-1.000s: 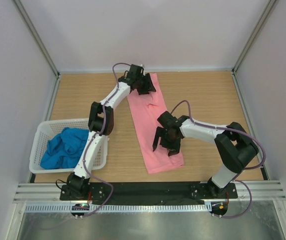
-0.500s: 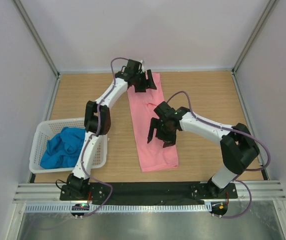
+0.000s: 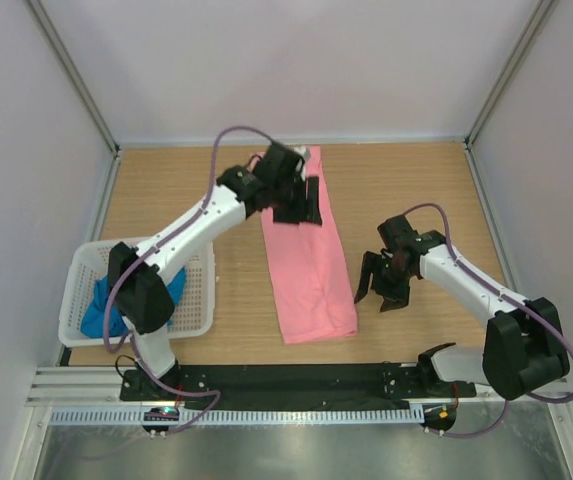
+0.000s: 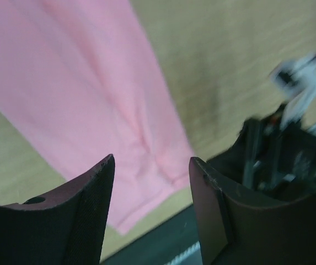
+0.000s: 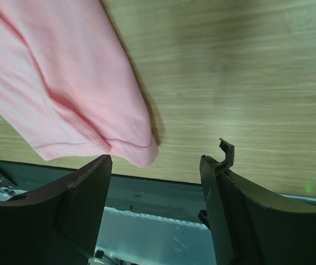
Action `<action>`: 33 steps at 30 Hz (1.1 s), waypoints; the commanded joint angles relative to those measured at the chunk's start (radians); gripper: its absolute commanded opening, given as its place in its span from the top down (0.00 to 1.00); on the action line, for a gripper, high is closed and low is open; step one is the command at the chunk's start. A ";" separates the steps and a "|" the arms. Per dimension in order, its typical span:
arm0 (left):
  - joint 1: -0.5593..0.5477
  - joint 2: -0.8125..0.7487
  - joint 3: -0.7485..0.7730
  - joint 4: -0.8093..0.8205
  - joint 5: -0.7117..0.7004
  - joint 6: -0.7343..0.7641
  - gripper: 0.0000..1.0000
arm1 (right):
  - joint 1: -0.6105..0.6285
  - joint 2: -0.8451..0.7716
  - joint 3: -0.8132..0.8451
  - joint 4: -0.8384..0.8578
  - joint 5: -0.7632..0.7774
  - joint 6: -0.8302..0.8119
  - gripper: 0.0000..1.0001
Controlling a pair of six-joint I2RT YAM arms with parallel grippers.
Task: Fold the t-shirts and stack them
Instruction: Fold the tshirt
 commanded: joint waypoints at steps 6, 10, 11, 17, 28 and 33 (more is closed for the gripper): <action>-0.237 -0.291 -0.541 -0.130 -0.282 -0.396 0.50 | -0.015 -0.025 -0.118 0.076 -0.118 -0.042 0.37; -0.315 -0.319 -0.642 -0.143 -0.305 -0.500 0.46 | -0.017 0.007 -0.113 0.088 -0.158 -0.076 0.37; -0.323 -0.311 -0.651 -0.141 -0.301 -0.512 0.45 | -0.015 0.021 -0.112 0.091 -0.167 -0.079 0.37; -0.346 -0.287 -0.716 -0.048 -0.198 -0.598 0.43 | -0.006 0.093 -0.124 0.105 -0.198 -0.079 0.39; -0.389 -0.251 -0.828 0.093 -0.114 -0.723 0.44 | 0.006 0.085 -0.147 0.112 -0.186 -0.041 0.48; -0.393 -0.237 -0.845 0.097 -0.127 -0.732 0.49 | 0.011 0.085 -0.153 0.119 -0.181 -0.028 0.49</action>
